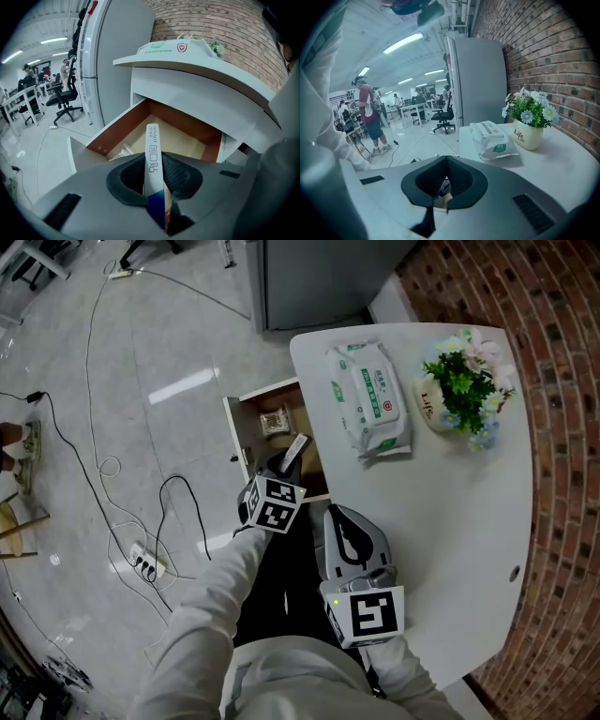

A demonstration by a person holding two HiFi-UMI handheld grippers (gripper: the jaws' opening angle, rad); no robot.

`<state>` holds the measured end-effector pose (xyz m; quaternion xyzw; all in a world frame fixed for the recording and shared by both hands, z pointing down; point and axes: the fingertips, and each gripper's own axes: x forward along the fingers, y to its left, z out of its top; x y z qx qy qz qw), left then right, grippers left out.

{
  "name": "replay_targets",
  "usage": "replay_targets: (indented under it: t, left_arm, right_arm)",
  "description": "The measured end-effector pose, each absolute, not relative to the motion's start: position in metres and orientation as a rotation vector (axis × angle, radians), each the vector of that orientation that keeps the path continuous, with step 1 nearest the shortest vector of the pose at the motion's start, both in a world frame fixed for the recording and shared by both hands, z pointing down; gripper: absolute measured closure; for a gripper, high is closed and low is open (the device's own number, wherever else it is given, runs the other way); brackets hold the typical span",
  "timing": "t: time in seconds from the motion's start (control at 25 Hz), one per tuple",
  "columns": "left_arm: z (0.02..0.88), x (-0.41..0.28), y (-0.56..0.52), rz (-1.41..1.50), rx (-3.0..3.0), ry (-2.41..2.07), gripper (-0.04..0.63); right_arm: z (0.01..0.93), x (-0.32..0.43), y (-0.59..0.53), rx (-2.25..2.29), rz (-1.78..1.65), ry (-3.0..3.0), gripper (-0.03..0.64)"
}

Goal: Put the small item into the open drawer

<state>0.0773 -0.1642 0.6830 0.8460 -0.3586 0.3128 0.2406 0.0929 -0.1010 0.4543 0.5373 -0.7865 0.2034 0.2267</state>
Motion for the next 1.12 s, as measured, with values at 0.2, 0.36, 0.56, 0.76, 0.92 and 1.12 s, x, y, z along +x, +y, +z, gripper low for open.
replay_targets:
  t: [0.2,0.36,0.56,0.76,0.92,1.12]
  left_arm:
    - [0.700,0.082,-0.161,0.912,2.299,-0.944,0.509]
    - [0.711,0.085,-0.158,0.946,2.289,-0.908,0.509]
    - [0.724,0.091,-0.158,1.001,2.282,-0.888,0.509]
    - [0.741,0.096,-0.158,1.055,2.261,-0.863,0.509]
    - [0.747,0.097,-0.159,1.058,2.247,-0.867,0.509]
    - [0.750,0.096,-0.158,1.069,2.257,-0.862,0.509]
  right_arm:
    - [0.458,0.089,-0.101,1.466,0.556,-2.168,0.590]
    - [0.461,0.088,-0.098,1.464,0.563,-2.154,0.591]
    - [0.460,0.089,-0.100,1.452,0.541,-2.161,0.591]
    - [0.462,0.091,-0.100,1.445,0.532,-2.158,0.591]
    - [0.466,0.094,-0.098,1.437,0.538,-2.150,0.591]
    - [0.470,0.093,-0.095,1.421,0.549,-2.148,0.591]
